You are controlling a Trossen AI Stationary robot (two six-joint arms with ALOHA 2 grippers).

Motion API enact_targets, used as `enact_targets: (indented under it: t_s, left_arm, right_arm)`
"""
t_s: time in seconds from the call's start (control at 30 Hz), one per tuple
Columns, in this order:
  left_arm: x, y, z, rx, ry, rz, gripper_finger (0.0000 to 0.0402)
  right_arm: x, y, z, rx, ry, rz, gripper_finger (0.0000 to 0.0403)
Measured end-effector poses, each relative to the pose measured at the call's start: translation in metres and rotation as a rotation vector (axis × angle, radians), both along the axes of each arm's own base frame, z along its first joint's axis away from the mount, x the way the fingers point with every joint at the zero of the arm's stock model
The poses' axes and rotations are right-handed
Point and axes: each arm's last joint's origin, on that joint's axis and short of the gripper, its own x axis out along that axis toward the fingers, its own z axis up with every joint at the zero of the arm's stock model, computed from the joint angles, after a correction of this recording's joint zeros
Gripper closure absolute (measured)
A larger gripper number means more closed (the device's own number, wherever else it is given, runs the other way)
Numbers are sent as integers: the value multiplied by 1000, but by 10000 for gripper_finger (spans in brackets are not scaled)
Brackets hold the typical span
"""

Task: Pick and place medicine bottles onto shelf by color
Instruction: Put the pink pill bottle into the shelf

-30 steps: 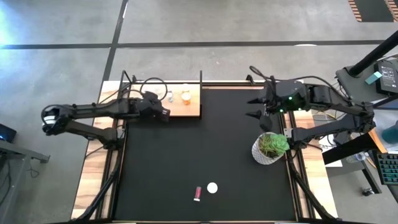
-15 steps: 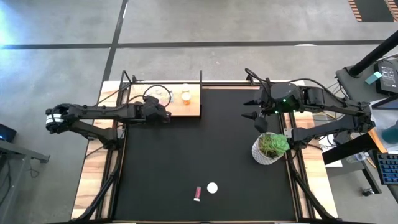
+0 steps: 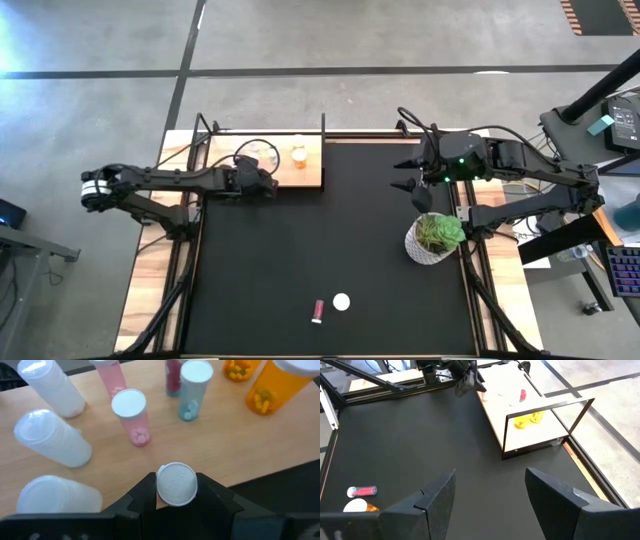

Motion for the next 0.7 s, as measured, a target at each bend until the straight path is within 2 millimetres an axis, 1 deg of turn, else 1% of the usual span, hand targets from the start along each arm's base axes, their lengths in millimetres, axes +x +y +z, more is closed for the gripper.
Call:
enact_targets:
  t_s: [0.13, 0.37, 0.7]
  left_arm:
    - [-3, 1, 0, -5, 3, 21, 297]
    - [-7, 2, -5, -1, -54, 119, 297]
    - [-7, 2, -5, 4, -54, 122, 297]
  right_arm:
    - [0, 0, 0, 0, 2, 0, 175]
    - [0, 0, 0, -1, 3, 1, 175]
    - [0, 0, 0, 1, 5, 0, 175]
